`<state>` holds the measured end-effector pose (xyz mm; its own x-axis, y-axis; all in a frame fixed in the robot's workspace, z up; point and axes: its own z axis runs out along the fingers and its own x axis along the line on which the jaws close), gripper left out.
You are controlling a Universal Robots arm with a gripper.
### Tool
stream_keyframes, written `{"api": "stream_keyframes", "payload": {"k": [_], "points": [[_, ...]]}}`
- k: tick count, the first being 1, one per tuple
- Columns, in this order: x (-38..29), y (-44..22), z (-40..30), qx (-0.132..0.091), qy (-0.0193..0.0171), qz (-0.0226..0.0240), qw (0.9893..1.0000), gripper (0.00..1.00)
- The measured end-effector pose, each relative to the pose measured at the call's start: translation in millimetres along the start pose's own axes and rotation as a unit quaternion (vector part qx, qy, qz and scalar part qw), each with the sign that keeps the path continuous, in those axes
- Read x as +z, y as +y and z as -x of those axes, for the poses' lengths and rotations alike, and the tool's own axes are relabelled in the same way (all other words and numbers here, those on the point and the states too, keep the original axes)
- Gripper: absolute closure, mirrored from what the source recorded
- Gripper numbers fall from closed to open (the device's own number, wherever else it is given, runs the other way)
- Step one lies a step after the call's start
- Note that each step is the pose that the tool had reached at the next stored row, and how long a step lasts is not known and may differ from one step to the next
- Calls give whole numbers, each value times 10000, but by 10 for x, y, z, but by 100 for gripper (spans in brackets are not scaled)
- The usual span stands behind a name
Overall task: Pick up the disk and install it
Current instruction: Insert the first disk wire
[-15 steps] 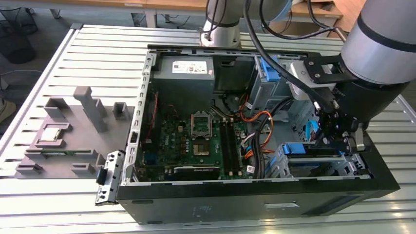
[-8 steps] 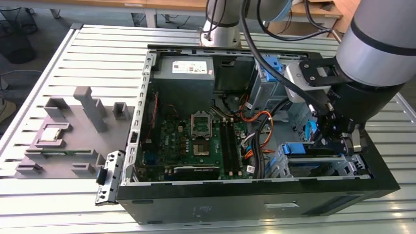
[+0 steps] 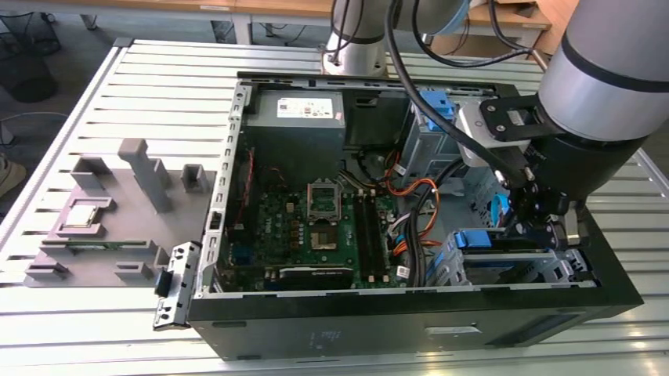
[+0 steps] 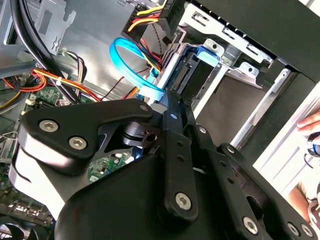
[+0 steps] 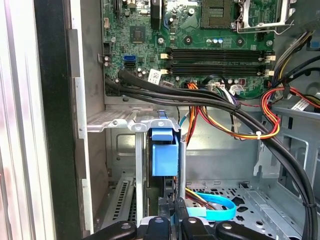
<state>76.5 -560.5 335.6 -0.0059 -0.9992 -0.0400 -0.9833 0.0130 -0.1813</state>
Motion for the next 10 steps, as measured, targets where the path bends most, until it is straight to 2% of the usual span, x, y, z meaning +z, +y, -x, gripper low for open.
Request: {"api": "stream_keyframes", "payload": {"k": [10], "points": [[3,6,2,7,-36,-1,10000,84]]}}
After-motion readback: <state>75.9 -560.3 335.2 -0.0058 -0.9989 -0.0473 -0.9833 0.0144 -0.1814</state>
